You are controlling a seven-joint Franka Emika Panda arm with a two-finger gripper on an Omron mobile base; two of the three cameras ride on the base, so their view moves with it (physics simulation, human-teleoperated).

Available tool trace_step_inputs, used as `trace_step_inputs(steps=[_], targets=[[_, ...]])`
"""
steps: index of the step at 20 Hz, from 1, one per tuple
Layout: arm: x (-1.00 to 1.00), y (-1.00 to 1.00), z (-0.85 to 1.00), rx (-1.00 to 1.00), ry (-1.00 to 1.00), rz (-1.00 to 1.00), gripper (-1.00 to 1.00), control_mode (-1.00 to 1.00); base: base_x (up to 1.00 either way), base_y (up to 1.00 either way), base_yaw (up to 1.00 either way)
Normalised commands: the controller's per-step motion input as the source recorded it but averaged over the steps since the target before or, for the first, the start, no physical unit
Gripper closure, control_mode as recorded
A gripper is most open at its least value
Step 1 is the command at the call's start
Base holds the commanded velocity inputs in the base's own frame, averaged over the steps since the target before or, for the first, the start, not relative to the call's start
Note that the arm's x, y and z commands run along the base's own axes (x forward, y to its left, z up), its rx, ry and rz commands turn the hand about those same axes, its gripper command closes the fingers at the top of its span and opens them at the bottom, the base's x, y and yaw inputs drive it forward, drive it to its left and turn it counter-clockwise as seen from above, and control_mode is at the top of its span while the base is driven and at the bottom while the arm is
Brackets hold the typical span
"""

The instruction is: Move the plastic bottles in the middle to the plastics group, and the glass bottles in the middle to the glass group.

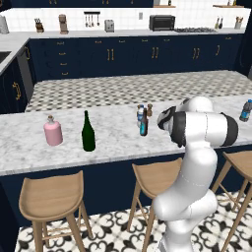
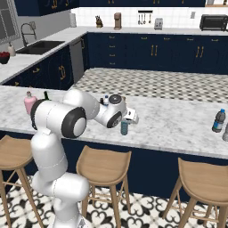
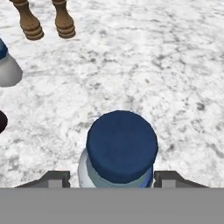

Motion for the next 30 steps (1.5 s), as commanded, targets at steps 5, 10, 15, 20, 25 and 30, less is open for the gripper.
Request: trace_step_inputs(steps=[5,10,15,20,25,30], targets=[[0.0,-0.13,0.0,0.0,-0.01,0.0,1.0,-1.0,0.0,0.0,0.0],[0.0,-0.58,0.08,0.0,0.0,-0.05,1.0,-1.0,0.0,0.0,0.0],[0.0,-0.95,0.09,0.02,0.0,-0.11,1.0,-1.0,0.0,0.0,0.0],[0.0,-1.0,0.04,0.05,0.0,-0.1,1.0,-1.0,0.0,0.0,0.0],[0.0,-1.0,0.06,0.02,0.01,-0.06,1.0,-1.0,0.0,0.0,0.0],[0.0,-0.97,0.07,0.0,0.08,-0.04,1.0,-1.0,0.0,0.0,0.0]])
